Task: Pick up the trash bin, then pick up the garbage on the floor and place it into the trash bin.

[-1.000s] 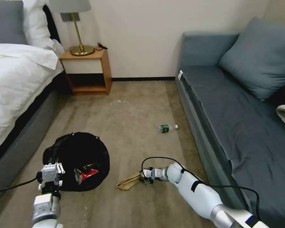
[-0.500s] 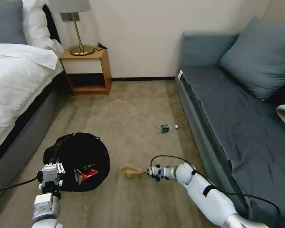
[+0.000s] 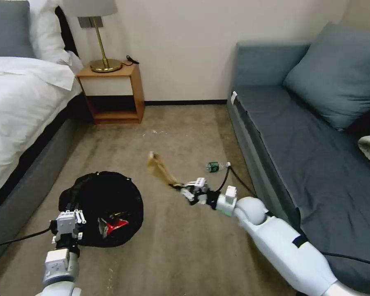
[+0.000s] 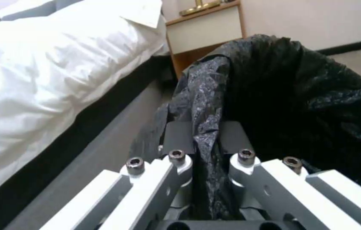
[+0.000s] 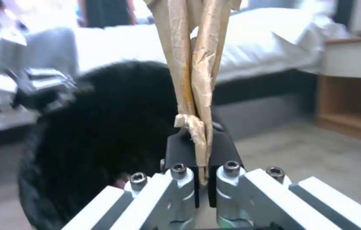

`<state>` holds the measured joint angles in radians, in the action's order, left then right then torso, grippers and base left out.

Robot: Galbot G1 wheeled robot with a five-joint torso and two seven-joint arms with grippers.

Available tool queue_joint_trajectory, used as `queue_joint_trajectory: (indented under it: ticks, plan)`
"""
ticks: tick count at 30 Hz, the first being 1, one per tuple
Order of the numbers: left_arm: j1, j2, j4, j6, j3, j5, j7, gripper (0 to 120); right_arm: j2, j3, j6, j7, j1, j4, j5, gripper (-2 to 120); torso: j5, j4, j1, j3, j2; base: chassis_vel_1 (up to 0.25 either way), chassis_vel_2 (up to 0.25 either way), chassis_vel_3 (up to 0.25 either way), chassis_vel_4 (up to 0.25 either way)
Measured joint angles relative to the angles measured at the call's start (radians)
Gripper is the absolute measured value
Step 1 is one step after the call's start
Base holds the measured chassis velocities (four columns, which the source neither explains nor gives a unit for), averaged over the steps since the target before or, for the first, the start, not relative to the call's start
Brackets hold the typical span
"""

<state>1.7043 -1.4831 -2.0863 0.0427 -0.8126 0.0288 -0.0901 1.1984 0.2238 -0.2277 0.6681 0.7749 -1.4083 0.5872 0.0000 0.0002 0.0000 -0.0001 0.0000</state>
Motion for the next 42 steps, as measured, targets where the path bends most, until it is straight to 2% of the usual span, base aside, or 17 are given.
queue_joint_trajectory:
  ticks: [5, 8, 10, 13, 19, 20, 24, 29, 33, 34, 37, 39, 42]
  plan:
    - [0.008, -0.001, -0.014, -0.004, 0.0, -0.031, 0.005, 7, 0.051, 0.073, -0.059, 0.006, -0.044, 0.075, 0.011, 2, 0.0, -0.0001, 0.0, 0.0, 0.0, 0.0, 0.0, 0.0, 0.0]
    - [0.012, -0.002, -0.03, -0.017, 0.0, -0.079, 0.009, 7, 0.078, 0.193, -0.124, -0.054, -0.094, 0.136, 0.019, 2, -0.0001, 0.0002, 0.0, 0.0, 0.0, 0.0, 0.0, 0.0, 0.0]
    - [0.012, -0.003, -0.031, -0.019, 0.0, -0.085, 0.01, 7, 0.083, 0.218, -0.137, -0.069, -0.102, 0.145, 0.019, 2, 0.0, 0.0001, 0.0, 0.0, 0.0, 0.0, 0.0, 0.0, 0.0]
    - [0.012, -0.008, -0.032, -0.02, 0.002, -0.088, 0.013, 7, 0.114, 0.301, -0.197, -0.146, -0.129, 0.197, -0.002, 2, 0.0001, -0.0001, 0.0, 0.0, 0.0, 0.0, 0.0, 0.0, 0.0]
    - [0.009, -0.013, -0.032, -0.021, 0.004, -0.088, 0.014, 7, 0.136, 0.331, -0.209, -0.217, -0.139, 0.212, -0.036, 3, 0.0, -0.0001, 0.0, 0.0, 0.0, 0.0, 0.0, 0.0, 0.0]
    - [0.008, -0.014, -0.032, -0.021, 0.004, -0.088, 0.015, 7, 0.133, 0.348, -0.202, -0.253, -0.144, 0.207, -0.047, 4, 0.0, -0.0001, 0.0, 0.0, 0.0, 0.0, 0.0, 0.0, 0.0]
    - [0.007, -0.013, -0.03, -0.021, 0.003, -0.089, 0.015, 7, 0.106, 0.361, -0.165, -0.274, -0.146, 0.166, -0.067, 22, 0.0, -0.0002, 0.0, 0.0, 0.0, 0.0, 0.0, 0.0, 0.0]
    - [0.007, -0.01, -0.029, -0.021, 0.002, -0.09, 0.015, 7, 0.085, 0.361, -0.136, -0.277, -0.137, 0.124, -0.069, 33, 0.0, -0.0003, 0.0, 0.0, 0.0, 0.0, 0.0, 0.0, 0.0]
    - [0.006, -0.009, -0.027, -0.021, 0.004, -0.09, 0.016, 7, 0.071, 0.352, -0.088, -0.295, -0.12, 0.069, -0.081, 54, 0.0, -0.0002, 0.0, 0.0, 0.0, 0.0, 0.0, 0.0, 0.0]
    - [0.006, -0.009, -0.027, -0.021, 0.004, -0.09, 0.016, 7, 0.071, 0.352, -0.088, -0.295, -0.12, 0.069, -0.081, 54, 0.0, -0.0002, 0.0, 0.0, 0.0, 0.0, 0.0, 0.0, 0.0]
    - [0.008, -0.007, -0.027, -0.019, 0.004, -0.089, 0.016, 7, 0.071, 0.333, -0.083, -0.302, -0.109, 0.058, -0.093, 67, 0.0001, -0.0002, 0.0, 0.0, 0.0, 0.0, 0.0, 0.0, 0.0]
    - [0.009, -0.005, -0.027, -0.019, 0.003, -0.089, 0.016, 7, 0.071, 0.321, -0.083, -0.303, -0.106, 0.053, -0.093, 70, 0.0, -0.0002, 0.0, 0.0, 0.0, 0.0, 0.0, 0.0, 0.0]
    - [0.01, 0.004, -0.027, -0.018, -0.003, -0.094, 0.016, 7, 0.062, 0.279, -0.084, -0.309, -0.099, 0.032, -0.083, 82, 0.0001, -0.0002, 0.0, 0.0, 0.0, 0.0, 0.0, 0.0, 0.0]
